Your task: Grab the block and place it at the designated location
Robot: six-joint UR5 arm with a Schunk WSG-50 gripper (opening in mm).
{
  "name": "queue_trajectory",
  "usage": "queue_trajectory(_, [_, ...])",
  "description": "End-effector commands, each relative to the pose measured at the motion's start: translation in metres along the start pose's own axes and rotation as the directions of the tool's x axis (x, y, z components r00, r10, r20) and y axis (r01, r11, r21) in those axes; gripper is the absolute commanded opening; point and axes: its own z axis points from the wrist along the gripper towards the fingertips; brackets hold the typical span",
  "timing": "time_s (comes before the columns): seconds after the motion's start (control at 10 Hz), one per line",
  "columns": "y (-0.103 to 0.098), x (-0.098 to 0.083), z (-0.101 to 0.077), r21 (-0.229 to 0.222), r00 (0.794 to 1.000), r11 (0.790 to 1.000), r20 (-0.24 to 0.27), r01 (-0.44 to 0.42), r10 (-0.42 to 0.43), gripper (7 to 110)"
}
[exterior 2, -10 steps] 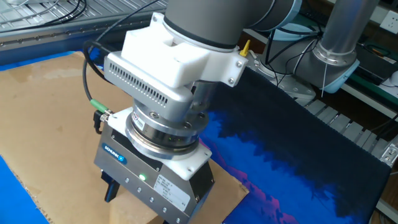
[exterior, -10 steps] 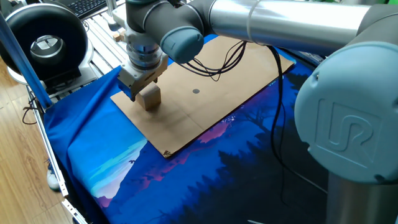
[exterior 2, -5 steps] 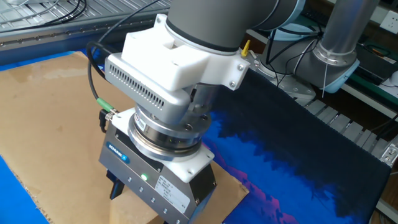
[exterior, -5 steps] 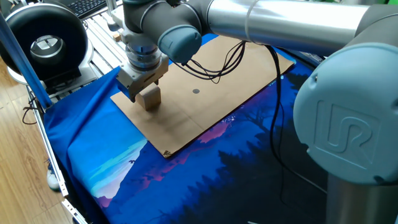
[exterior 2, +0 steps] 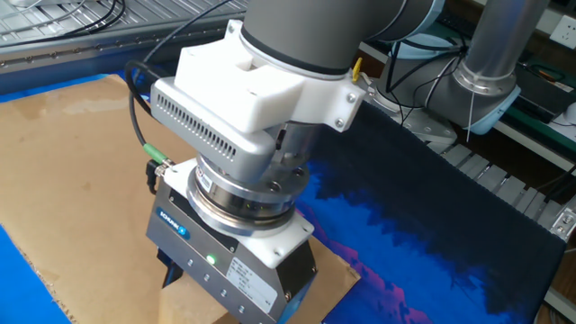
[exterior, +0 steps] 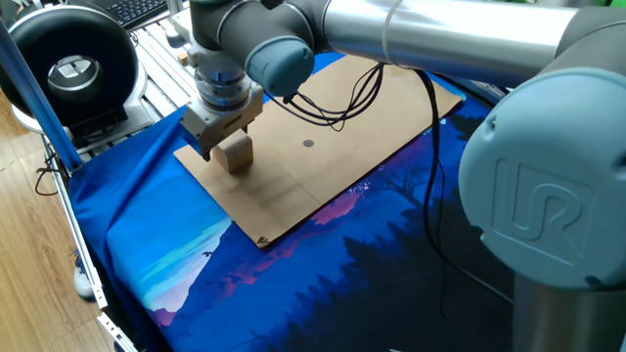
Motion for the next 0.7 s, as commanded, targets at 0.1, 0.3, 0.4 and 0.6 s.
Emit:
queue_trajectory(0.1, [0.0182, -0.0070, -0.0018, -0.077, 1.000, 0.997, 0.023, 0.006, -0.004, 7])
queue_trajectory(0.3, [0.0177, -0.0086, -0.0020, -0.076, 1.000, 0.997, 0.029, 0.006, -0.004, 7])
queue_trajectory(0.4, [0.0157, -0.0077, -0.0019, -0.069, 1.000, 0.998, 0.025, 0.003, -0.001, 7])
queue_trajectory(0.6, [0.0157, -0.0095, -0.0021, -0.072, 0.999, 0.997, 0.035, 0.037, -0.035, 22])
